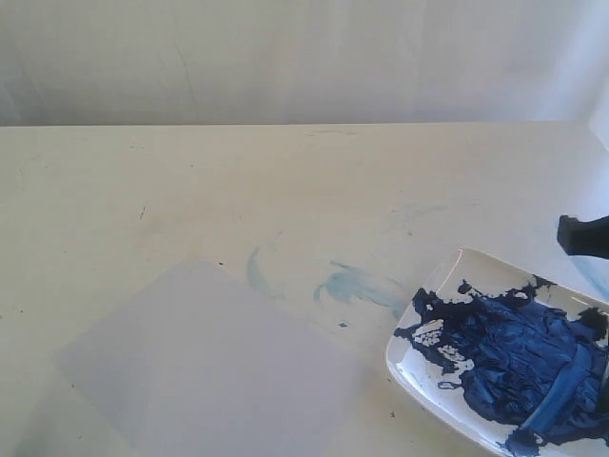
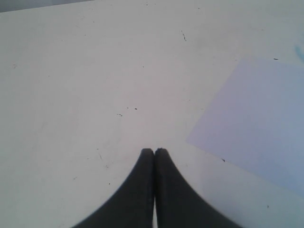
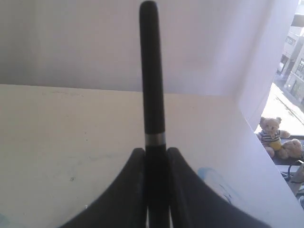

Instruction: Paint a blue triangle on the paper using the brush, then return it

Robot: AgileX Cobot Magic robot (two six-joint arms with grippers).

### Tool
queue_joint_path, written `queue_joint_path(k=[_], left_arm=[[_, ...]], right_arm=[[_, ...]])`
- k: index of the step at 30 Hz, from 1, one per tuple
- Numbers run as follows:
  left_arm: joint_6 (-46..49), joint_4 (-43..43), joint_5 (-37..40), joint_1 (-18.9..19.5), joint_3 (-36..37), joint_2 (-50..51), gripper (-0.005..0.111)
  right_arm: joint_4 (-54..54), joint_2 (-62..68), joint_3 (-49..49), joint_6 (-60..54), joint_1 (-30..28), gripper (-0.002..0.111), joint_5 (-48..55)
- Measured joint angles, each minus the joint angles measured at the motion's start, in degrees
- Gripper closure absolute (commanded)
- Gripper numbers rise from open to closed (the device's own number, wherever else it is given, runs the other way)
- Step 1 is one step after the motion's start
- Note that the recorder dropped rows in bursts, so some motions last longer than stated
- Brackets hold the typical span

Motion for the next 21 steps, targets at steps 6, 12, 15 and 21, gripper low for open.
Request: queue_joint_path(k=[6, 12, 15, 21], left_arm=[[0.0, 0.0, 0.0, 0.0, 0.0, 0.0, 0.107], [0.0, 0.0, 0.0, 0.0, 0.0, 0.0, 0.107], [0.0, 0.0, 0.0, 0.0, 0.0, 0.0, 0.107], [0.0, 0.0, 0.0, 0.0, 0.0, 0.0, 0.107]], right_arm=[[-0.3, 5.3, 0.0, -0.5, 0.0, 0.108, -1.8], [-4.0, 9.0, 0.0, 1.1, 0.0, 0.108, -4.2], [-6.4, 10.4, -0.1, 4.3, 0.0, 0.108, -4.5], [-11.7, 11.5, -0.1, 12.6, 0.0, 0.108, -4.7]])
